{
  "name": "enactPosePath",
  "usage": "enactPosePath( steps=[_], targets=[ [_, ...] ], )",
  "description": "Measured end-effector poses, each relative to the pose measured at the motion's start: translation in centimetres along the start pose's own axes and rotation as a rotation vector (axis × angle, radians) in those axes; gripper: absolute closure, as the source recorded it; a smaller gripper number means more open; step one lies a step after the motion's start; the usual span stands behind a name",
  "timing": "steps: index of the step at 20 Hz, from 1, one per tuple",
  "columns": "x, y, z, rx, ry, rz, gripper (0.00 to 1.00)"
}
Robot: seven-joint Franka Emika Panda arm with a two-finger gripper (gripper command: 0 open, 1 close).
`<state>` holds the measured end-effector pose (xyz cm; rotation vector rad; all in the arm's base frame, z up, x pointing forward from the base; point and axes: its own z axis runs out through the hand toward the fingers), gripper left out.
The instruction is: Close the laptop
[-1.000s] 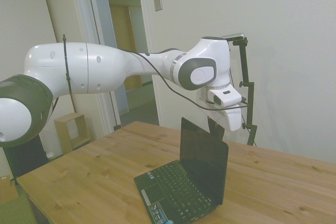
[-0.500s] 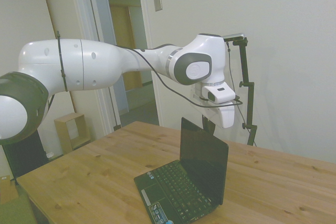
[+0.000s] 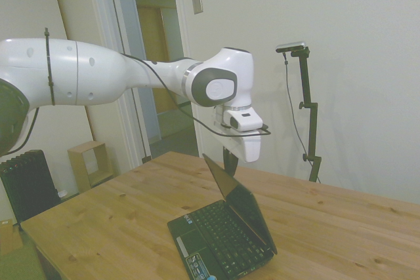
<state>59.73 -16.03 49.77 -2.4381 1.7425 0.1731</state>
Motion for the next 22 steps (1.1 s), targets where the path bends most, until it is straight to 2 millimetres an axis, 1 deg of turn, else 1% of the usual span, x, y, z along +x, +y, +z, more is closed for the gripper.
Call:
enactPosePath(
  steps=[3, 6, 10, 12, 14, 16, 17, 19, 20, 22],
  targets=[
    [-2.8, 0.9, 2.1, -0.024, -0.024, -0.006, 1.00],
    [-4.3, 2.1, 5.6, -0.065, -0.046, 0.005, 1.00],
    [-4.5, 3.5, 10.3, -0.113, -0.066, 0.026, 1.00],
    [-4.5, 4.0, 11.7, -0.127, -0.068, 0.030, 1.00],
    [-4.8, 4.1, 12.2, -0.132, -0.065, 0.025, 1.00],
    [-5.7, 3.7, 11.4, -0.122, -0.054, 0.009, 1.00],
    [-6.6, 3.5, 10.4, -0.109, -0.038, -0.006, 1.00],
    [-9.6, 3.0, 7.0, -0.064, 0.001, -0.045, 1.00],
    [-11.5, 3.0, 5.1, -0.040, 0.024, -0.066, 1.00],
    [-15.4, 3.7, 1.7, 0.002, 0.057, -0.107, 1.00]
  ],
)
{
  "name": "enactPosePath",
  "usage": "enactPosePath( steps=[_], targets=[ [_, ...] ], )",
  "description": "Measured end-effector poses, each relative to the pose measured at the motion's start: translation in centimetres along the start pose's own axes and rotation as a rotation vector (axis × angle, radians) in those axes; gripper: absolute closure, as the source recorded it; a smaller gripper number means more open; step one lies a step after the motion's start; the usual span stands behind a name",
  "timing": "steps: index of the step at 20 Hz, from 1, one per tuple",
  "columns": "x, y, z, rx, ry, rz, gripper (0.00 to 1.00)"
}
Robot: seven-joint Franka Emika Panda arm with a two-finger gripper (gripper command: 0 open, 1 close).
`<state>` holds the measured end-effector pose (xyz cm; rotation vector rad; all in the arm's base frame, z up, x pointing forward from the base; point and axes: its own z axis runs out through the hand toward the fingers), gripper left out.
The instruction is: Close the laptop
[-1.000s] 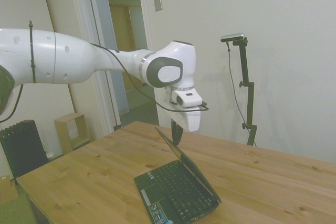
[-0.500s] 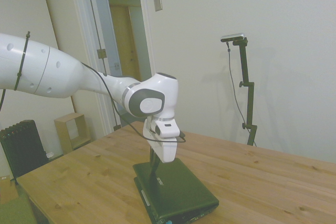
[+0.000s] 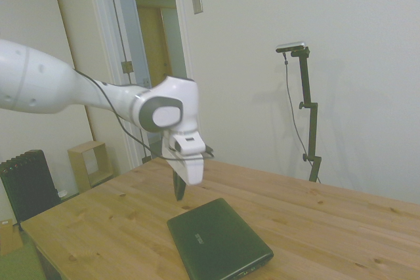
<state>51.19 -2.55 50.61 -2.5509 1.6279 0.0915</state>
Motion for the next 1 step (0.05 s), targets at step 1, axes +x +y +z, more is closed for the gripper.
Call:
enactPosePath(
  steps=[1],
  targets=[
    [-1.82, 0.37, -1.55, 0.023, 0.015, -0.020, 0.00]
  ],
)
